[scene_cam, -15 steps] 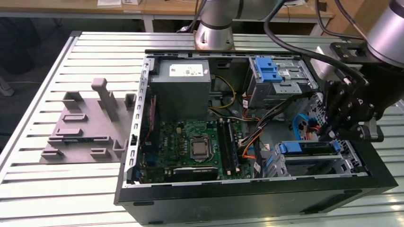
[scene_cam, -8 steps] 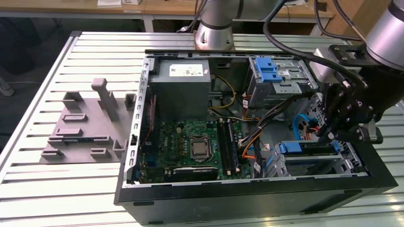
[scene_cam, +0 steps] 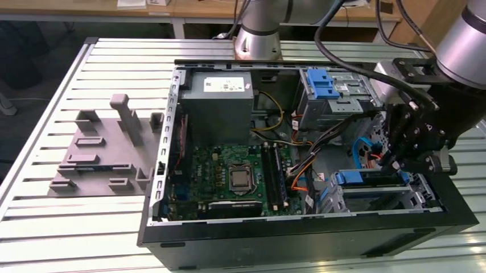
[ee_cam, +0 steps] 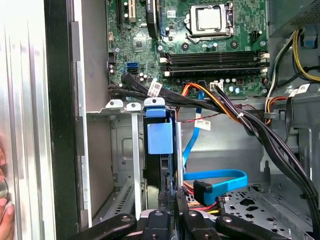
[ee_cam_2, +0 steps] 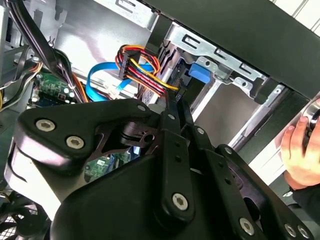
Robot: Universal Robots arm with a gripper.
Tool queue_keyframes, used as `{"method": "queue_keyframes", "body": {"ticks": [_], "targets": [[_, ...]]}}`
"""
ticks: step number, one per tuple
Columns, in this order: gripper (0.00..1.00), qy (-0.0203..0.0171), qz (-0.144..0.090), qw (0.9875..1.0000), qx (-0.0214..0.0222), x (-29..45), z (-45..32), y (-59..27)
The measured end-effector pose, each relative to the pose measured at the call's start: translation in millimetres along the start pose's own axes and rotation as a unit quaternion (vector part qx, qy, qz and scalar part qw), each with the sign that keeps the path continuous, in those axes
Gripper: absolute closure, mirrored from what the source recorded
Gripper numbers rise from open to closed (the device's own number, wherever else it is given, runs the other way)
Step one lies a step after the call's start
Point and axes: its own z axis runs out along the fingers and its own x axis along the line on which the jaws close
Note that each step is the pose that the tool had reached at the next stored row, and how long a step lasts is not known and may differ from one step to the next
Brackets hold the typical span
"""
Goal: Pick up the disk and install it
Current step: 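Insert the first disk wire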
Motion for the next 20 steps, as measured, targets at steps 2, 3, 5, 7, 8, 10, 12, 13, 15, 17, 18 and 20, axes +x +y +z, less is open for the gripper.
{"method": "queue_keyframes", "body": {"ticks": [2, 3, 5, 7, 8, 10, 12, 13, 15, 17, 18, 20], "targets": [[0.84, 0.0000, -0.001, 1.0000, 0.0000, 0.0, 1.2, 0.0], [0.84, 0.0001, -0.001, 1.0000, 0.0000, 0.0, 1.5, 0.0], [0.84, 0.0001, -0.003, 1.0000, 0.0001, 0.1, 2.0, 0.1], [0.84, 0.0000, -0.007, 1.0000, 0.0002, 0.3, 2.4, 0.8], [0.84, 0.0000, -0.010, 1.0000, 0.0003, 0.3, 2.6, 0.9], [0.84, -0.0002, -0.014, 0.9999, 0.0004, 0.3, 3.1, 0.9], [0.84, -0.0002, -0.017, 0.9999, 0.0005, 0.3, 3.5, 1.0], [0.84, -0.0002, -0.017, 0.9998, 0.0005, 0.3, 3.6, 1.0], [0.84, -0.0002, -0.018, 0.9998, 0.0005, 0.3, 3.9, 1.0], [0.84, -0.0003, -0.018, 0.9998, 0.0005, 0.3, 4.4, 1.0], [0.84, -0.0003, -0.018, 0.9998, 0.0005, 0.3, 4.6, 1.0], [0.84, -0.0003, -0.019, 0.9998, 0.0005, 0.3, 5.1, 1.0]]}}
